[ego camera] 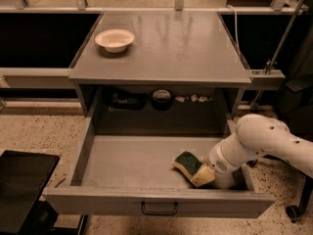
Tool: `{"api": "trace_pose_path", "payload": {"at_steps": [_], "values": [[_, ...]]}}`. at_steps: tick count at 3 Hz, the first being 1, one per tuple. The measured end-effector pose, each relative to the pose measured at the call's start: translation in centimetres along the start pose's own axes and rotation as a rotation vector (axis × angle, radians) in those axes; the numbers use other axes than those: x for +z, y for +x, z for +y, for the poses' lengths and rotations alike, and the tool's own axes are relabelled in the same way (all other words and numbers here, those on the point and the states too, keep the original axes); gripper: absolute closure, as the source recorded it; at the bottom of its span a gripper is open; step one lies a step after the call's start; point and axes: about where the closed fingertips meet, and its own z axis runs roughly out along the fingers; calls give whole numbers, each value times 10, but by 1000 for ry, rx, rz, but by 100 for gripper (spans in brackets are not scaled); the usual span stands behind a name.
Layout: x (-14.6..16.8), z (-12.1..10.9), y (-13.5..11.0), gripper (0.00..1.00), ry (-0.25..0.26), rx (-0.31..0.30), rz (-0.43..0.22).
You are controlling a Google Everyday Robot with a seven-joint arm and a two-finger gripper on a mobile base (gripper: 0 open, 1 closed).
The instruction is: Place sponge into top drawer
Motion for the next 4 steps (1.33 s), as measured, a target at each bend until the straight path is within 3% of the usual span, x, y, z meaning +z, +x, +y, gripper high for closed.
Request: {"api": "trace_pose_path", "payload": {"at_steps": [2,3,4], "values": [[0,0,0,11,0,0,0],[0,0,0,0,0,0,0],[0,0,0,0,0,0,0]]}}
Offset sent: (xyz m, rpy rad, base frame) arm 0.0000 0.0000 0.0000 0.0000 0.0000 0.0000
